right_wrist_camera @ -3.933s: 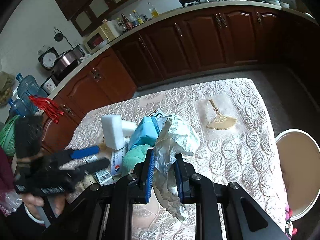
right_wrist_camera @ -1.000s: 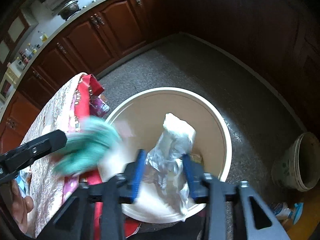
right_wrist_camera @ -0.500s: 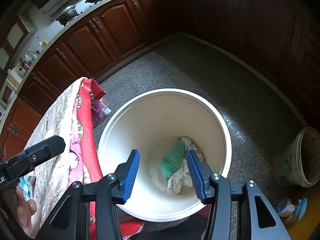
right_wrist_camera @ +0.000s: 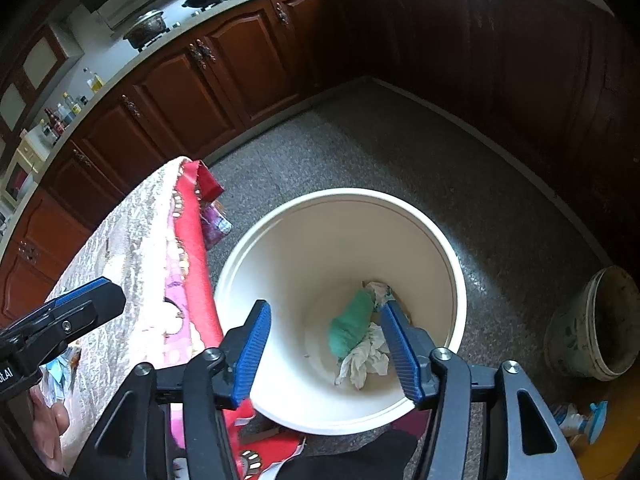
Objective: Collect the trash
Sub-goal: 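Move both open tools back toward the table, then grasp the crumpled beige paper with the left gripper while the right gripper grasps the milk carton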
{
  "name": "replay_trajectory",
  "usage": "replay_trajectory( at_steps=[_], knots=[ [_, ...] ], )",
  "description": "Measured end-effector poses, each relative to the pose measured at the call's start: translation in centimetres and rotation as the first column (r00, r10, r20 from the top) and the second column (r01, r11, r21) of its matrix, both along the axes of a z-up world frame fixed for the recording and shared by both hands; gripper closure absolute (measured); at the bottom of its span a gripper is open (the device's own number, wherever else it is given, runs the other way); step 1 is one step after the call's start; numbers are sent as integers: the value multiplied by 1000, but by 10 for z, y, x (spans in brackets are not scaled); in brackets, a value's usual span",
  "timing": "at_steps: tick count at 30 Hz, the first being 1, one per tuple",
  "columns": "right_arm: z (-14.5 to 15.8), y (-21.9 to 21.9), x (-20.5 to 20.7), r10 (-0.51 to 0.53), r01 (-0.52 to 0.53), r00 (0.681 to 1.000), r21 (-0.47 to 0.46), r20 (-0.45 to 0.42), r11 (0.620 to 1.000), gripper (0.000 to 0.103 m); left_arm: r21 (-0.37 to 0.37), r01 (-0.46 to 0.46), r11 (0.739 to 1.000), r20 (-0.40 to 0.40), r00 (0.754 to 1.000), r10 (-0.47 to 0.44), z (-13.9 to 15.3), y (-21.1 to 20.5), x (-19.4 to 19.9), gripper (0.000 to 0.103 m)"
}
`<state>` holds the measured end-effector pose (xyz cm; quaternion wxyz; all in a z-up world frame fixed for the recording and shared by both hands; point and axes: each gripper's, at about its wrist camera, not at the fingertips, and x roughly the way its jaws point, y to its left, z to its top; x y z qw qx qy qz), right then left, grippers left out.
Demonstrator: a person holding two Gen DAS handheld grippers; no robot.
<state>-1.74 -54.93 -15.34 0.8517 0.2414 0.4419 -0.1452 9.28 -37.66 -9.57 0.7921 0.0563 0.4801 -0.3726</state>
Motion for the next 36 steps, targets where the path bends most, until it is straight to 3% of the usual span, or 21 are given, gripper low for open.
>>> replay_trajectory(
  at_steps=[8,10,19,26,36],
  knots=[
    [30,30,3,54,-52,998,-51,42,997,43,-14,-52,999,54,997,53,19,52,-16,46],
    [39,40,4,72,-68,996,-55,62,996,39,-14,-72,997,68,995,73,24,66,-19,46],
    [65,105,20,215,-205,970,-93,110,974,37,-4,-177,984,113,978,176,34,133,-27,46],
    [72,159,32,324,-314,938,-94,121,945,33,-9,-259,966,119,959,258,40,190,-35,46],
    [70,241,48,504,-496,856,-86,120,864,32,4,-384,923,100,919,381,44,292,-48,46]
  ],
)
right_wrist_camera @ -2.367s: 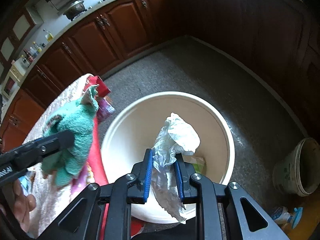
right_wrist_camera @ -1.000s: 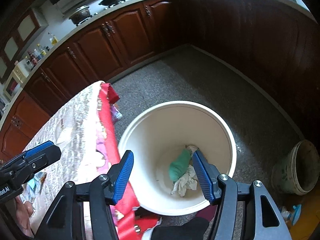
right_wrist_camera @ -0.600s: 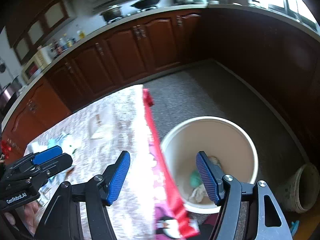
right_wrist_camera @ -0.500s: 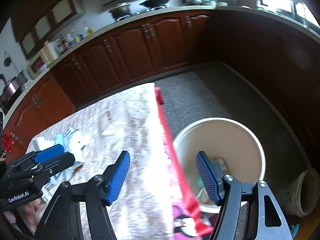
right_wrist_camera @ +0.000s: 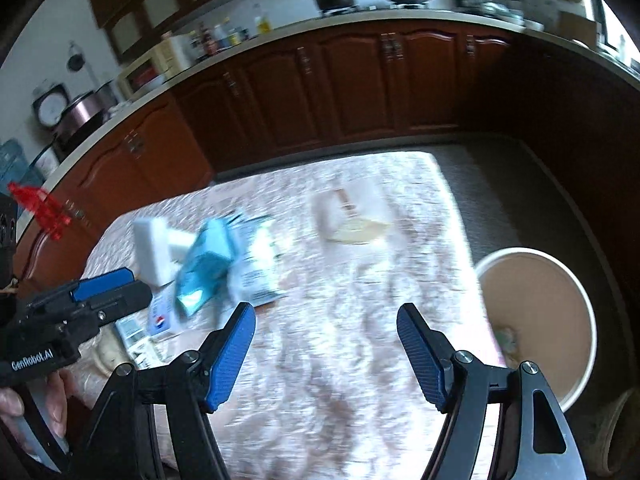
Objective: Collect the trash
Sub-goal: 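Grasp the crumpled beige paper with the left gripper while the right gripper grasps the milk carton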
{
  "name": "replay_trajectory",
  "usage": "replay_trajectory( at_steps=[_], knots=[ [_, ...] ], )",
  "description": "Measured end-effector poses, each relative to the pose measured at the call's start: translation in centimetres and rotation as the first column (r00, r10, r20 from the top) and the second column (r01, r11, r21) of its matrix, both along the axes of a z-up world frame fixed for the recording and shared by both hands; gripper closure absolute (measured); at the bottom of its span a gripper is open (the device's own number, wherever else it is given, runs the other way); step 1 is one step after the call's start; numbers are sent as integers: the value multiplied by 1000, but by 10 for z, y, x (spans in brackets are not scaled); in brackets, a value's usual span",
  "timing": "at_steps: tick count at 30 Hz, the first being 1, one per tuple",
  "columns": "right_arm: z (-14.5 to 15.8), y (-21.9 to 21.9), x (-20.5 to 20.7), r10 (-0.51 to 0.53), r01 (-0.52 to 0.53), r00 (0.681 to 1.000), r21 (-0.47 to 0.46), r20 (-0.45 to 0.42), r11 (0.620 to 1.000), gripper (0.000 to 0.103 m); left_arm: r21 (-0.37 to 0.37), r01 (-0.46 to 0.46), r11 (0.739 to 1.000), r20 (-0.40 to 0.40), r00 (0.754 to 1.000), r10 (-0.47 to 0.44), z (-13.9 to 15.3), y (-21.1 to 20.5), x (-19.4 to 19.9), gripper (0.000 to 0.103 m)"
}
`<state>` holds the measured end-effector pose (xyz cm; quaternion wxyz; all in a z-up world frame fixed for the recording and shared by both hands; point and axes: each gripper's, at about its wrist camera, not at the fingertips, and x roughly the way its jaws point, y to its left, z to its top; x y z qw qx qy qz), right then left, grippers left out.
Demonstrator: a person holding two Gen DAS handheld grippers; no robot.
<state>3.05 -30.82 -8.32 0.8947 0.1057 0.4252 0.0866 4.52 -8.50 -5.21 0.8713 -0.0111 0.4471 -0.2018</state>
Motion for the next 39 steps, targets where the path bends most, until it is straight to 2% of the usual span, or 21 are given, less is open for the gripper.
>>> replay_trajectory(
  at_steps=[6,9,14,19,20,21,22,23,27,32,39],
  knots=[
    [-9,39,6,96,-96,995,22,-28,995,32,9,-75,997,-59,995,75,-8,58,-14,45],
    [-15,59,7,152,-151,988,26,-41,988,32,36,-109,993,-84,990,112,-17,80,-26,45],
    [-25,85,12,231,-229,971,38,-64,973,32,86,-138,987,-134,980,149,-40,91,-35,44],
    [-38,107,22,298,-291,949,82,-100,953,32,130,-176,976,-160,968,196,-66,90,-27,45],
    [-40,110,22,308,-300,946,87,-102,950,32,131,-182,974,-165,965,203,-69,91,-25,50],
    [-41,114,24,324,-315,940,94,-105,944,32,117,-184,976,-174,964,203,-71,94,-23,71],
    [-42,118,24,337,-328,935,100,-107,940,32,108,-188,976,-189,960,206,-72,97,-20,76],
    [-42,122,25,354,-343,929,111,-107,933,32,103,-195,975,-195,958,212,-71,101,-18,76],
    [-42,146,28,442,-427,891,142,-100,893,32,103,-202,974,-148,965,216,-56,115,-18,76],
    [-41,186,37,547,-537,834,125,-68,834,32,118,-227,967,-116,964,240,-43,128,-15,76],
    [-54,241,65,685,-677,722,104,-102,729,32,136,-262,955,-88,957,275,-31,141,-21,76]
  ],
)
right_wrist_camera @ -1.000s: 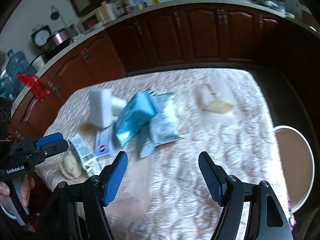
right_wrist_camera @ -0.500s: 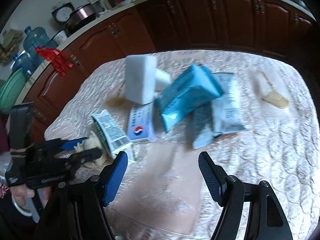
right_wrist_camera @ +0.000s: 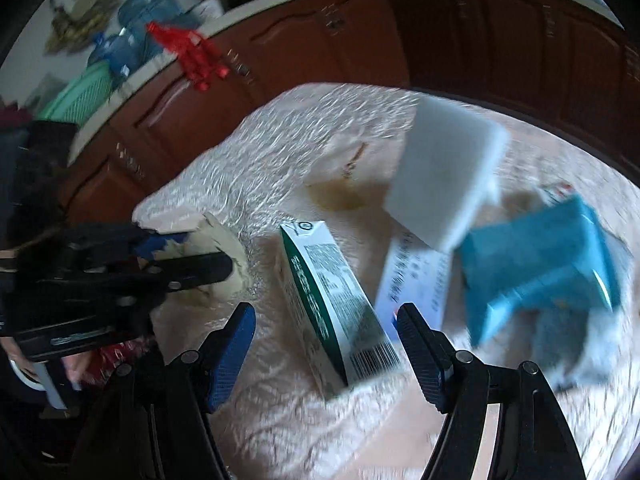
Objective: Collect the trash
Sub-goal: 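Grasp the crumpled beige paper with the left gripper while the right gripper grasps the milk carton, then carry the beige paper and milk carton over the white bucket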
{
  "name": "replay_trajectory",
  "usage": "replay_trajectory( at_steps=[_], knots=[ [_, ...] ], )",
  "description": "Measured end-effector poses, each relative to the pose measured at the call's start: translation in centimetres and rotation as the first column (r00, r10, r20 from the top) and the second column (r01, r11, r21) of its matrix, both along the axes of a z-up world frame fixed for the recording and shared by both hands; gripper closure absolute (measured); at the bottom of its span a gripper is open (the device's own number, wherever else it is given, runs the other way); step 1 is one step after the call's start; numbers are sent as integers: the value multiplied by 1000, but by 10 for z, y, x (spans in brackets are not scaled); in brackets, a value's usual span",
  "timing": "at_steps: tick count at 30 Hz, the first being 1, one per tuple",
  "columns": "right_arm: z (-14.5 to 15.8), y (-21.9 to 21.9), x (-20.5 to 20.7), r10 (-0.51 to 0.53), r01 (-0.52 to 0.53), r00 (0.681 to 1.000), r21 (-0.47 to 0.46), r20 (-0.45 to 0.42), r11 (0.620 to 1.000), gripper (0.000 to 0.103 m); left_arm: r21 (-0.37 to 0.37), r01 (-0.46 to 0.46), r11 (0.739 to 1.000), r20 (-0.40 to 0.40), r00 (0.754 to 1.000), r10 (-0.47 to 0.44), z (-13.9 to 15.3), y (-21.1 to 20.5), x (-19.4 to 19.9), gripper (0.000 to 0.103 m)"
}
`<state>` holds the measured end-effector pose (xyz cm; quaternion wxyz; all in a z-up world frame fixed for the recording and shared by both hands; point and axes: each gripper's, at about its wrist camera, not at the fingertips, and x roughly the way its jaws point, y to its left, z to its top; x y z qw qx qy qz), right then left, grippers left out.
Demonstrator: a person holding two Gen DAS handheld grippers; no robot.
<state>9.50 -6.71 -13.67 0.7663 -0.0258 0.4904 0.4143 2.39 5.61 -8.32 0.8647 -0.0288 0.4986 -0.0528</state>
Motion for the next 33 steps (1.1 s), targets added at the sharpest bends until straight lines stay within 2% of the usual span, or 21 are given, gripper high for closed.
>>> replay_trajectory(
  at_steps=[4,5,7,10,13,19,26,33],
  knots=[
    [-15,18,12,48,-50,998,-35,-44,998,33,14,-23,1000,11,1000,22,3,7,-4,76],
    [-20,21,14,52,-54,997,-39,-59,998,36,15,-27,1000,12,1000,27,2,8,-4,76],
    [-25,22,13,59,-62,996,-36,-62,997,52,10,-35,999,9,999,34,0,10,-3,76],
    [-26,14,3,33,-34,999,-30,-36,999,62,5,-42,999,4,999,42,-3,9,0,76],
    [-19,0,-3,-33,33,999,-15,-16,999,63,-9,-38,999,3,999,38,-4,4,3,76],
    [15,-38,-20,-158,156,985,31,62,987,63,-36,0,999,22,1000,1,1,-22,11,76],
    [38,-102,-33,-339,336,934,40,113,941,63,-52,80,995,68,995,-77,15,-73,24,76],
    [45,-165,-40,-469,467,876,48,113,883,63,-45,173,984,97,981,-168,23,-126,32,76]
  ],
)
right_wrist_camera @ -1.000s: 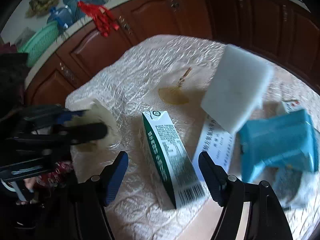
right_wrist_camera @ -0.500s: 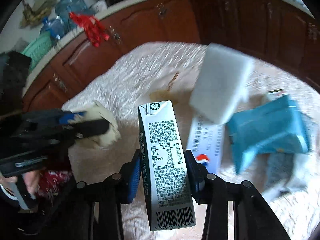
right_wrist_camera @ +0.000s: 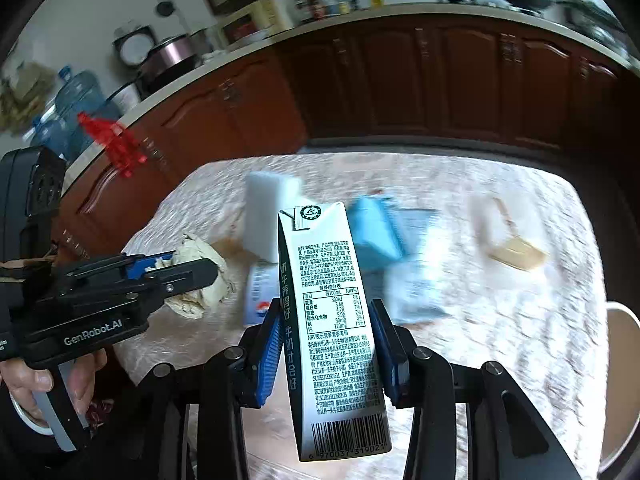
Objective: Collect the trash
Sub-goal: 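Carry the beige paper and milk carton over the white bucket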
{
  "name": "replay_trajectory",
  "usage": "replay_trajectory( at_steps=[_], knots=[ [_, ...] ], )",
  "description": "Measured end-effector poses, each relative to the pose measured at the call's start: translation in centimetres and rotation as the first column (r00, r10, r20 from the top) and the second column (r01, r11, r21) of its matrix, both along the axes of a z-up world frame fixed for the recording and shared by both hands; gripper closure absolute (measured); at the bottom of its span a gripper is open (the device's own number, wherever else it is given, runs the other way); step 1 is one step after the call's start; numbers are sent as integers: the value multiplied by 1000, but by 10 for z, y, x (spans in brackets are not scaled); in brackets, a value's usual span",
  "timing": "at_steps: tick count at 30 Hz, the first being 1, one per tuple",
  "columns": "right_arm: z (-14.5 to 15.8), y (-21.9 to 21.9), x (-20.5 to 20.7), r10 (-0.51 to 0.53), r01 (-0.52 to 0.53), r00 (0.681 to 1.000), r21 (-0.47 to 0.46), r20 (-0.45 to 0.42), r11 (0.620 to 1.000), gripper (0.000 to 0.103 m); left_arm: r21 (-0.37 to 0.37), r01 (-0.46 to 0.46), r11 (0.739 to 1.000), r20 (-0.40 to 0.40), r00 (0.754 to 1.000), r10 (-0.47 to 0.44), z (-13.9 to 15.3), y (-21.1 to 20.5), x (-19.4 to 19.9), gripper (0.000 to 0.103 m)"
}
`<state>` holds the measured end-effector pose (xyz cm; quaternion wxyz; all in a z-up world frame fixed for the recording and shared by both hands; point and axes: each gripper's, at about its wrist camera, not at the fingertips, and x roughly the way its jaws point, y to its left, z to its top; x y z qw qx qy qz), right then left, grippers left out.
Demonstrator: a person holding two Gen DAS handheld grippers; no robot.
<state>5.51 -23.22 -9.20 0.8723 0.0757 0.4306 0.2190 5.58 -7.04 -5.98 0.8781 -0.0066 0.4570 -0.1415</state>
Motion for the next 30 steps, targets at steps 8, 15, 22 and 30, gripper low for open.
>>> replay_trajectory(
  at_steps=[8,15,22,30],
  knots=[
    [2,-47,-13,-112,112,994,16,-1,994,63,9,83,996,16,996,-84,5,-46,6,76],
    [4,-82,-23,-188,188,982,22,3,982,63,16,148,989,22,989,-148,6,-82,7,76],
    [8,-122,-34,-277,277,961,30,1,960,63,5,217,976,21,976,-217,10,-117,8,76],
    [12,-165,-48,-372,371,928,34,-2,928,63,-7,307,952,25,951,-307,13,-166,8,76]
  ],
)
